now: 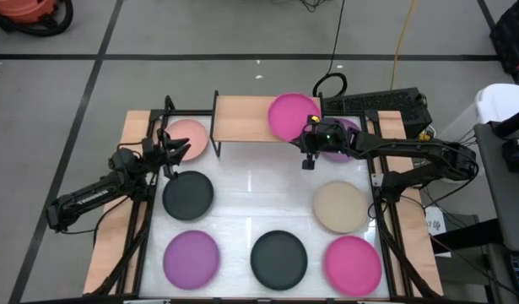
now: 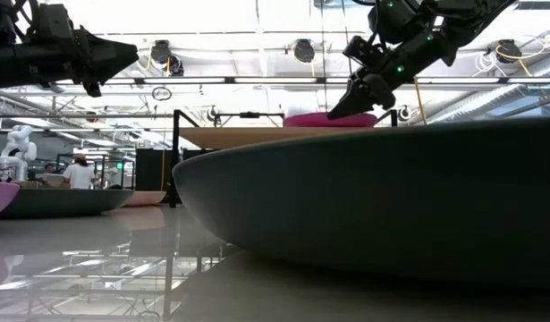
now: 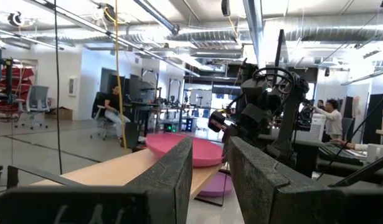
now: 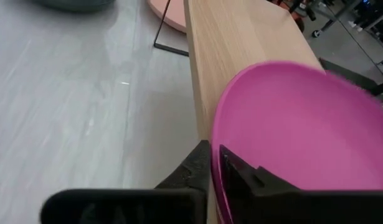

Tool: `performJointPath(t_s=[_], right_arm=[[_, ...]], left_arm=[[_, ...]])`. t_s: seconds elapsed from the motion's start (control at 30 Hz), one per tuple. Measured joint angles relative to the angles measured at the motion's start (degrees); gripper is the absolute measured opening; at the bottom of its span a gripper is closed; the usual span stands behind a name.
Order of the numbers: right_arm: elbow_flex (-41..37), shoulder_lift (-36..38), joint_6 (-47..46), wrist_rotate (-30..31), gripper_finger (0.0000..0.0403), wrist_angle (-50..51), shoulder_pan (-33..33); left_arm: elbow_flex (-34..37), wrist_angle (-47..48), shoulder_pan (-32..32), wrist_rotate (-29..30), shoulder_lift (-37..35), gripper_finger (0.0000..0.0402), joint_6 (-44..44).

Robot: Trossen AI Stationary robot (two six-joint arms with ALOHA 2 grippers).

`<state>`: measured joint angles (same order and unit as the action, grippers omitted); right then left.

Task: Place and stack plates onto a shelf
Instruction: Put the top pink plate on the shelf, then stack the light orange plate on top of the pink plate on the shelf

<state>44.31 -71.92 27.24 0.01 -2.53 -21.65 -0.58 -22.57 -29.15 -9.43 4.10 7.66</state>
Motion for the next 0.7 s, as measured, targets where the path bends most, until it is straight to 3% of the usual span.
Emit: performJointPath(t_s=[0.33, 0.7], right_arm=[[0.00, 0.89, -2.71, -0.10, 0.0112, -1.47, 0.04], [-0.02, 7.96, -3.83, -0.39, 0.0119, -6.92, 5.57]], left_arm=[[0.00, 1.34, 0.00, 0.00, 0.02, 0.0108, 0.00], [0.00, 1.62, 0.00, -0.01, 0.00, 0.0108, 1.95]])
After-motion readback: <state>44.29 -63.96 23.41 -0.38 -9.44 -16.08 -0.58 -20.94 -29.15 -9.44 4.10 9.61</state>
